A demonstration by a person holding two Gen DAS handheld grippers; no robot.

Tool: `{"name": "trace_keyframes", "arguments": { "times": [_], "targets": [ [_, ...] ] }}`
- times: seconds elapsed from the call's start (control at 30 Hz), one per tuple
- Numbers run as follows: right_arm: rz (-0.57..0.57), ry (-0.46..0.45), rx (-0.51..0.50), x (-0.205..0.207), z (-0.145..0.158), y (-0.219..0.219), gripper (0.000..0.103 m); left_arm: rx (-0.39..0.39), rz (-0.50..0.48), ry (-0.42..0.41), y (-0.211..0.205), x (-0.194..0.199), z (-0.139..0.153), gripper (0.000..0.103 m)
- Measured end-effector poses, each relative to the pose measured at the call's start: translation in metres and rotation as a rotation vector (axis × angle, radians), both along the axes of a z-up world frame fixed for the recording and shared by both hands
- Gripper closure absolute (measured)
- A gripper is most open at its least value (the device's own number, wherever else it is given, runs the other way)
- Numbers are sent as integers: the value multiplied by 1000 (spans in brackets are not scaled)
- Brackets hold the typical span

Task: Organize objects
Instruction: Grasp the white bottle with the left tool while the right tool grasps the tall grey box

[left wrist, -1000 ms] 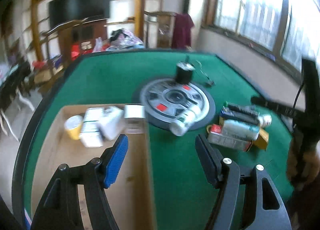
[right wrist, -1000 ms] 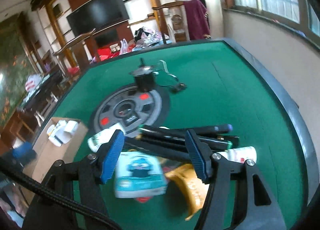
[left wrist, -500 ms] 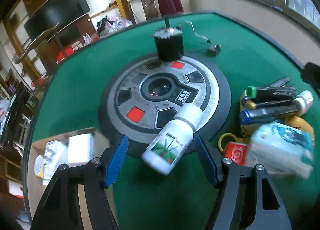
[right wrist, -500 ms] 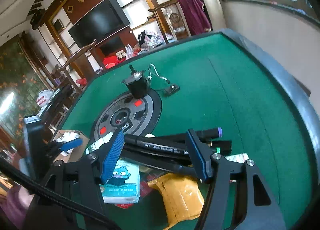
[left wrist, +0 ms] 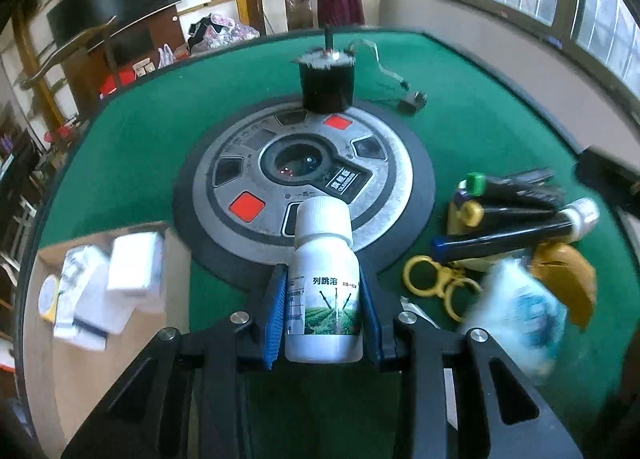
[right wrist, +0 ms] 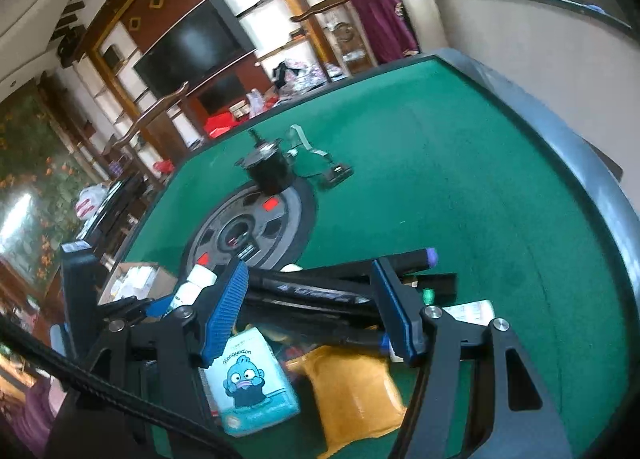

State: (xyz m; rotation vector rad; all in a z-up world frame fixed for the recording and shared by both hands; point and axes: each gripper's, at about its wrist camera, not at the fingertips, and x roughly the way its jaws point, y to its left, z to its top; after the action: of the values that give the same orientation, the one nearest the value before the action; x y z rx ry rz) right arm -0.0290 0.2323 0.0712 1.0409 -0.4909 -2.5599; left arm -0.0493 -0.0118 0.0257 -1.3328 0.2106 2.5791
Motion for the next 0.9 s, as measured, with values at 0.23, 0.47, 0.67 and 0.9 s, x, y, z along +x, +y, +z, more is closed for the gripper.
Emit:
{"name": "trace_keyframes", "arguments": {
  "times": [0.23,0.47,0.67,0.9],
  "targets": [
    [235,16,16,19,2,-48,41,136,45,88,-38,60,45,74],
    [368,-40,149,39,-11,-117,41,238,128,163,-97,122,69,74],
    [349,-84,397,33,-31,-164,42,272,216,161,-146,156,61,74],
    [341,-144,541,30,-46,-188,79,299,292,183,-189,170,53,74]
  ]
}}
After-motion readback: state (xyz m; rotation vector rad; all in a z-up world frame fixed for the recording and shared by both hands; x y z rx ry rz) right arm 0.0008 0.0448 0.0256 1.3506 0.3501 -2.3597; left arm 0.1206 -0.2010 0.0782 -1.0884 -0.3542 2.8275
